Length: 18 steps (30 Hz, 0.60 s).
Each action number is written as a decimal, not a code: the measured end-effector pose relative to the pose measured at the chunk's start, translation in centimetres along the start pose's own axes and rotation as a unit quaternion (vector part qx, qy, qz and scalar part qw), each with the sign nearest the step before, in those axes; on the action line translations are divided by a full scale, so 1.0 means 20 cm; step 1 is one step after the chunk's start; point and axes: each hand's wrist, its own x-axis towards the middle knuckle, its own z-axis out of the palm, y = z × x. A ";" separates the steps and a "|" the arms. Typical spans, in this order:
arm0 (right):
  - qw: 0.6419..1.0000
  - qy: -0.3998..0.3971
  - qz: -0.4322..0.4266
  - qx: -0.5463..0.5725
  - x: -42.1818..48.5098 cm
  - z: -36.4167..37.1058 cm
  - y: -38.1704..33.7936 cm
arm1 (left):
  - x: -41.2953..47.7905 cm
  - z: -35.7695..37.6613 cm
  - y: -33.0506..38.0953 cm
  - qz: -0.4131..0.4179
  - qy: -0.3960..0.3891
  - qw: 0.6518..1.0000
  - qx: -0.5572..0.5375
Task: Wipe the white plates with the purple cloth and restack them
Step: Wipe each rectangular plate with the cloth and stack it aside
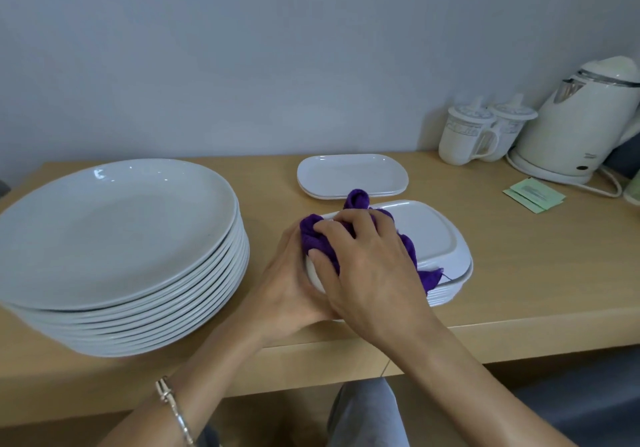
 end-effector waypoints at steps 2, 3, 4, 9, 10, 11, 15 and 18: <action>1.000 0.007 0.014 -0.017 0.02 0.01 0.00 | 0.01 -0.01 -0.02 -0.009 -0.001 1.000 0.000; 1.000 0.001 0.024 -0.016 0.04 0.01 0.02 | 0.01 -0.01 -0.03 -0.016 -0.003 1.000 0.005; 0.999 -0.008 0.039 -0.012 0.07 0.01 0.05 | 0.01 -0.01 -0.03 -0.025 -0.006 1.000 0.009; 0.991 -0.031 0.127 0.009 0.14 -0.06 0.27 | -0.01 -0.04 -0.02 -0.085 -0.035 0.995 0.029; 0.989 -0.030 0.141 0.017 0.14 -0.07 0.29 | -0.01 -0.04 -0.02 -0.085 -0.036 0.995 0.030; 0.987 -0.033 0.153 0.021 0.14 -0.08 0.29 | -0.01 -0.04 -0.02 -0.080 -0.038 0.996 0.032; 0.995 -0.062 0.081 -0.009 0.16 -0.05 0.20 | 0.00 -0.03 -0.03 -0.071 -0.040 0.996 0.020; 0.999 -0.040 -0.017 0.004 0.10 0.02 0.00 | 0.02 -0.01 -0.04 -0.039 -0.049 0.997 0.051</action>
